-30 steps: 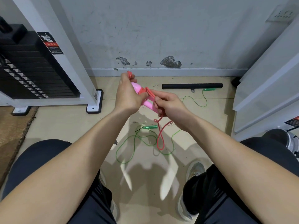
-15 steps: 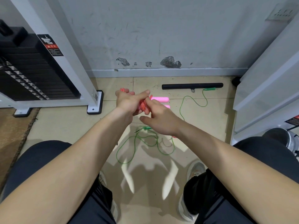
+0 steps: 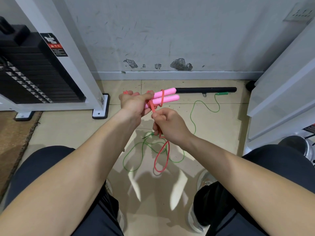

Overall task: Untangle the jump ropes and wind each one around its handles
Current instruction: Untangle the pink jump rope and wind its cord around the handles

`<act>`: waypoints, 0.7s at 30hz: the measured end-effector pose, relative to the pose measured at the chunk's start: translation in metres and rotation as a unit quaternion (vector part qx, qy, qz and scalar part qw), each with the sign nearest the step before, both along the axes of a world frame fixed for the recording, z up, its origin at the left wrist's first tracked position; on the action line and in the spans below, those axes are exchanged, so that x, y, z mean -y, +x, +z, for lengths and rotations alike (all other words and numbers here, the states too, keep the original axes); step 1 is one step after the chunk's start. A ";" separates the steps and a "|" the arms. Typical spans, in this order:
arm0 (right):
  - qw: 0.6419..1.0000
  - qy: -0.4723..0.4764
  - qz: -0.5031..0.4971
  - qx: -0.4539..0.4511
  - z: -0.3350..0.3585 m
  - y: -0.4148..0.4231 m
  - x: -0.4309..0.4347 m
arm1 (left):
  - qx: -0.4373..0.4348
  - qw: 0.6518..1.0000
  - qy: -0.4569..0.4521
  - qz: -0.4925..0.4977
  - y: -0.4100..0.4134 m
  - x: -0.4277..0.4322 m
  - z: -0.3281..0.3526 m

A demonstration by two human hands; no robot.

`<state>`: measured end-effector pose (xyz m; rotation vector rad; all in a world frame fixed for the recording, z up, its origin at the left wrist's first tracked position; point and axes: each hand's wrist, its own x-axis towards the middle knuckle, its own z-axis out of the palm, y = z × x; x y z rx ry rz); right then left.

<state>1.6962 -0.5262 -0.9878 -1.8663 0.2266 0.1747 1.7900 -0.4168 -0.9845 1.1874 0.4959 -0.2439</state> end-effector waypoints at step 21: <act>0.996 0.000 -0.026 0.086 0.001 -0.005 -0.003 | 0.038 0.999 0.011 -0.012 -0.003 0.001 0.012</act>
